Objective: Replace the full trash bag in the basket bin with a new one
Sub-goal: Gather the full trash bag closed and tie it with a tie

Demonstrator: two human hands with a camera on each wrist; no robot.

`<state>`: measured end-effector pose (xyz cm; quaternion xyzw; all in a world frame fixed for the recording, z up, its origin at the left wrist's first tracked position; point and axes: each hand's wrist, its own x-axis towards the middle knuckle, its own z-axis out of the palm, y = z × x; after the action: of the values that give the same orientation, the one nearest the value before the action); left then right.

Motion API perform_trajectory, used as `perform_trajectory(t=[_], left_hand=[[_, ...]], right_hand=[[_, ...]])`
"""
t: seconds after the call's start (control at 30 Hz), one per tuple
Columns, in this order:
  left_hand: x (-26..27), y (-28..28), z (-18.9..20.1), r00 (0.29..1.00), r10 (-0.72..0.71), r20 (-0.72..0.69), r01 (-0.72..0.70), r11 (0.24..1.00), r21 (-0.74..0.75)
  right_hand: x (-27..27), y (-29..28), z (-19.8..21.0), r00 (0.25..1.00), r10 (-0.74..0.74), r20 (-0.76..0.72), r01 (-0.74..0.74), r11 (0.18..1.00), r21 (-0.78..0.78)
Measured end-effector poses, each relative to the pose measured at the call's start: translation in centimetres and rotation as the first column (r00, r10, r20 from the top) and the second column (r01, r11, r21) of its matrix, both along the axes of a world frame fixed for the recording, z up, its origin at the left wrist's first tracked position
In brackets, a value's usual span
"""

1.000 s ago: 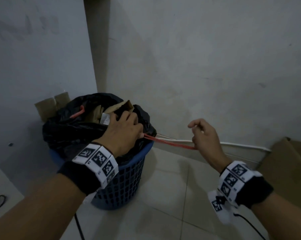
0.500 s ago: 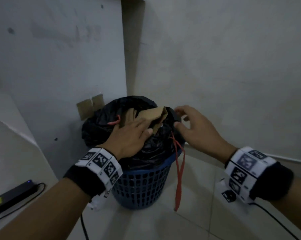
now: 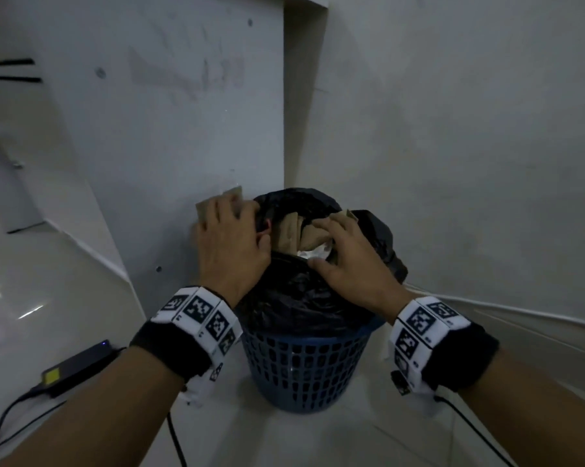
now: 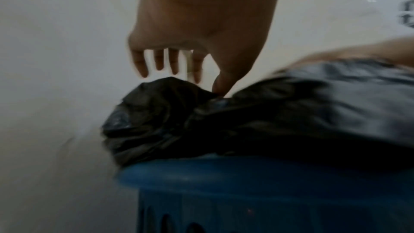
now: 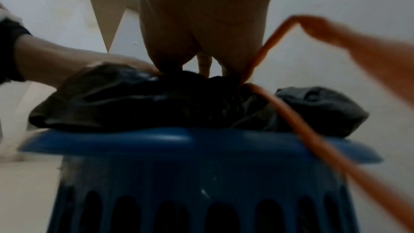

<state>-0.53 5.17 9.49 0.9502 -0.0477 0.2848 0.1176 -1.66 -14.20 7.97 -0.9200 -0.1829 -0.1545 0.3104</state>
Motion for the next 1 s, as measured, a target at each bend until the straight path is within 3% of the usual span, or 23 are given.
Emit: perform_trajectory(t=[0.07, 0.13, 0.23, 0.37, 0.5, 0.67, 0.8, 0.9, 1.0], left_hand=[[0.7, 1.0, -0.2, 0.987, 0.044, -0.153, -0.057, 0.995, -0.076], [1.1, 1.5, -0.9, 0.97, 0.001, -0.243, -0.028, 0.994, -0.105], [1.2, 1.4, -1.5, 0.958, -0.119, -0.26, 0.079, 0.984, -0.158], [0.6, -0.2, -0.5, 0.953, -0.251, -0.169, 0.16, 0.891, -0.424], [-0.6, -2.0, 1.6, 0.935, -0.354, -0.015, 0.272, 0.744, -0.611], [-1.6, -2.5, 3.3, 0.912, -0.38, 0.157, 0.383, 0.644, -0.663], [-1.8, -2.3, 4.8, 0.919, -0.337, 0.207, 0.378, 0.594, -0.71], [-2.3, -2.5, 5.9, 0.896, -0.37, 0.245, 0.404, 0.451, -0.796], [-2.9, -2.4, 6.6, 0.865, -0.423, 0.268, 0.388, 0.227, -0.893]], right_hand=[[0.0, 0.4, -0.7, 0.999, -0.017, -0.029, 0.015, 0.997, -0.073], [0.2, 0.3, -1.2, 0.999, -0.025, 0.024, 0.029, 0.985, -0.17], [0.1, -0.3, -1.5, 1.0, 0.003, 0.029, 0.004, 0.974, -0.228], [-0.7, -0.7, -2.4, 0.997, 0.059, -0.044, -0.068, 0.961, -0.269], [-1.2, -1.2, -0.5, 0.978, 0.136, -0.157, -0.159, 0.977, -0.144], [-1.9, -1.2, 4.0, 0.999, 0.008, 0.041, -0.011, 0.997, 0.074], [-1.1, 0.9, 6.6, 0.995, 0.083, 0.062, -0.094, 0.973, 0.212], [-0.3, 3.1, 7.6, 0.985, 0.14, 0.102, -0.154, 0.978, 0.143], [0.2, 5.1, 8.3, 0.987, 0.116, 0.116, -0.132, 0.98, 0.146]])
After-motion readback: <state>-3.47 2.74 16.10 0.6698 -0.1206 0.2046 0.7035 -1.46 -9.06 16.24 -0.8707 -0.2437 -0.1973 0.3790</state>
